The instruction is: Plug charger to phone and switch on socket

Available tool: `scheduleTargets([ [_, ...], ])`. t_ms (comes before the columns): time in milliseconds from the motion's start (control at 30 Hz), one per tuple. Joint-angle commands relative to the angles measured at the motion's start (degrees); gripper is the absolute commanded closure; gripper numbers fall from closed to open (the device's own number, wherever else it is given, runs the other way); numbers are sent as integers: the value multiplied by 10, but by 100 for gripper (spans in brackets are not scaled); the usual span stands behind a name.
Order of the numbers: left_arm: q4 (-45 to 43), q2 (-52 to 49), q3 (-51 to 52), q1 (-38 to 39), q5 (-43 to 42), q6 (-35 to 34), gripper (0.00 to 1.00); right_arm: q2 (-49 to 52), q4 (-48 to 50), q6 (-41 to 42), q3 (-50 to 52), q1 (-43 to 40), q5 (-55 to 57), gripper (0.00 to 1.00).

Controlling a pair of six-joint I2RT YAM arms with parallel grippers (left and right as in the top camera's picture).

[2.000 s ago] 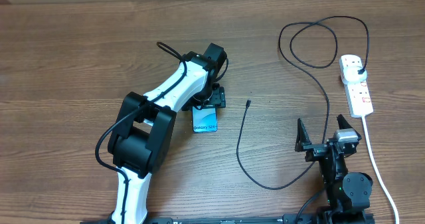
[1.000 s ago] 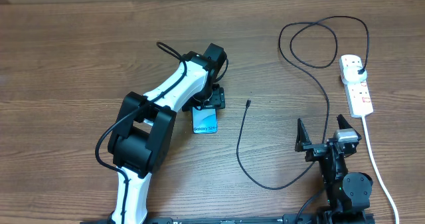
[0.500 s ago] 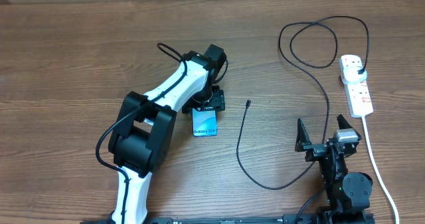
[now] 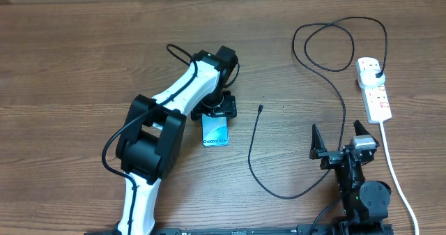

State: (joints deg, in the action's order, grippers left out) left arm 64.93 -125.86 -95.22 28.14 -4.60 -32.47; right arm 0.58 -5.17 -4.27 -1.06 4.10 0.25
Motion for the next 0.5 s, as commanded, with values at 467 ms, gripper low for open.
scheduleTargets([
  [467, 26, -3, -33, -4, -108, 59, 19, -4, 3, -1, 6, -4, 1, 0],
])
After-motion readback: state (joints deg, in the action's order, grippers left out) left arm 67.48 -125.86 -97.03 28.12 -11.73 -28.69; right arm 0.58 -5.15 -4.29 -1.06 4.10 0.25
